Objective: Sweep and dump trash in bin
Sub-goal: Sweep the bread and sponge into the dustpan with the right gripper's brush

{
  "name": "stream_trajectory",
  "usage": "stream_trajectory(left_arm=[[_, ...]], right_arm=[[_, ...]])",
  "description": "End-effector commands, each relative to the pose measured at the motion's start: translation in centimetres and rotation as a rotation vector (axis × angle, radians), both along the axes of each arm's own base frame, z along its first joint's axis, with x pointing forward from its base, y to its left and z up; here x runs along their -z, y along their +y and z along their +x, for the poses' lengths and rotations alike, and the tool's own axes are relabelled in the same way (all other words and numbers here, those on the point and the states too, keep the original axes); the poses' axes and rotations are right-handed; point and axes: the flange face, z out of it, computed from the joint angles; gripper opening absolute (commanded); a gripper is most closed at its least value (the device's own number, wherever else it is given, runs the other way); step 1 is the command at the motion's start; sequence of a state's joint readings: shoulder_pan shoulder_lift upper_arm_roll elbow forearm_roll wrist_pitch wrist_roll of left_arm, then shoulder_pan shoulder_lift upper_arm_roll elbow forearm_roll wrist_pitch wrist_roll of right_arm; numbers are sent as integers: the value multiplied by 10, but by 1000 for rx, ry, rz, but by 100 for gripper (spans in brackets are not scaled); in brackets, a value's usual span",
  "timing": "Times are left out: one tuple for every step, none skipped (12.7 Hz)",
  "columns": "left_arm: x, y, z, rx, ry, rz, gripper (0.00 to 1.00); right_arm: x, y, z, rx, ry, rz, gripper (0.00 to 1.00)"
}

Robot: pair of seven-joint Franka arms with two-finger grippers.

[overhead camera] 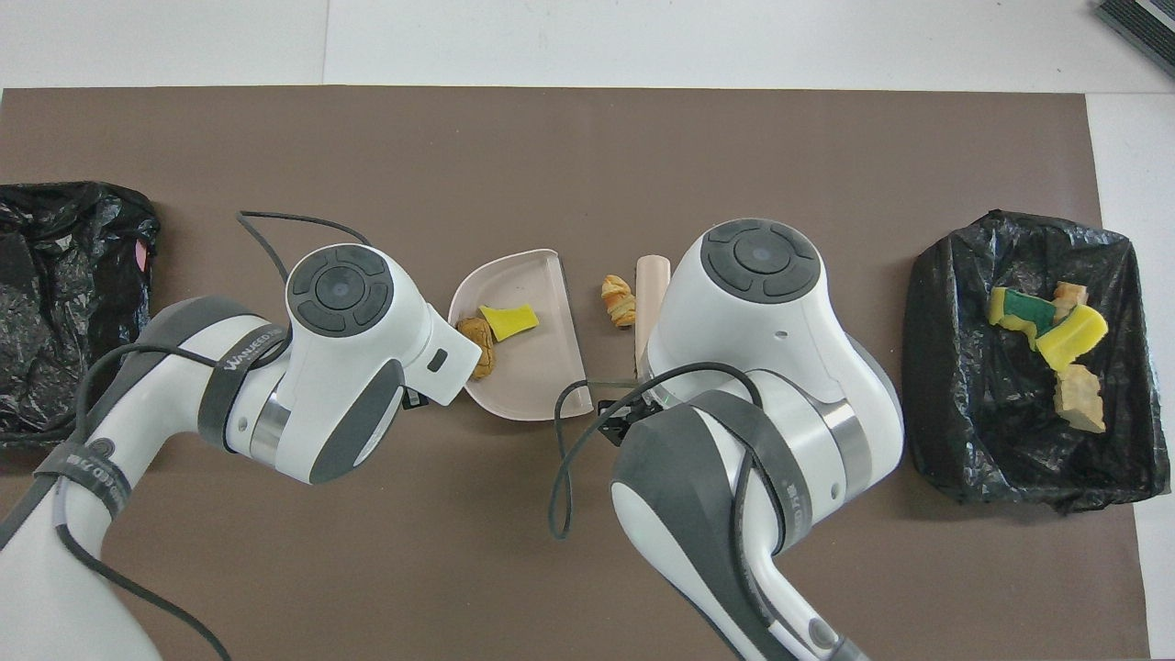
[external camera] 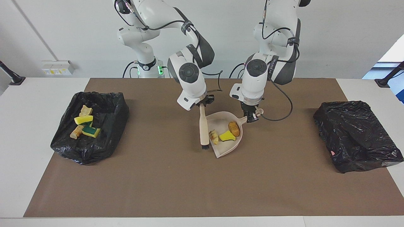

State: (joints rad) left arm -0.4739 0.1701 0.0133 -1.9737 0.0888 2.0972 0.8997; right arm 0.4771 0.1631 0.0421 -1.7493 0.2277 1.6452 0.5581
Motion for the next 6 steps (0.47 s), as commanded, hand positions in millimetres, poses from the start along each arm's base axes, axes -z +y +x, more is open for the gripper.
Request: stream_trajectory(left_arm=[[1, 5, -2, 18, -24, -3, 0], [1, 5, -3, 11, -20, 0, 0], [2, 6, -3, 7, -18, 1, 0], [2, 6, -3, 4, -19, 0, 0], [2, 7, -3, 0, -24, -2, 0], [2, 7, -2, -6, -24, -2, 0]], right_arm=[[21, -17, -16, 1, 8, -53, 0], [34, -40, -10, -77, -40, -45, 0], [55, -60, 7, -199, -54, -45, 0], [77, -66, 21, -289, -45, -67, 0], [93, -65, 31, -352, -43, -125, 0], [105, -64, 35, -405, -49, -180, 0]])
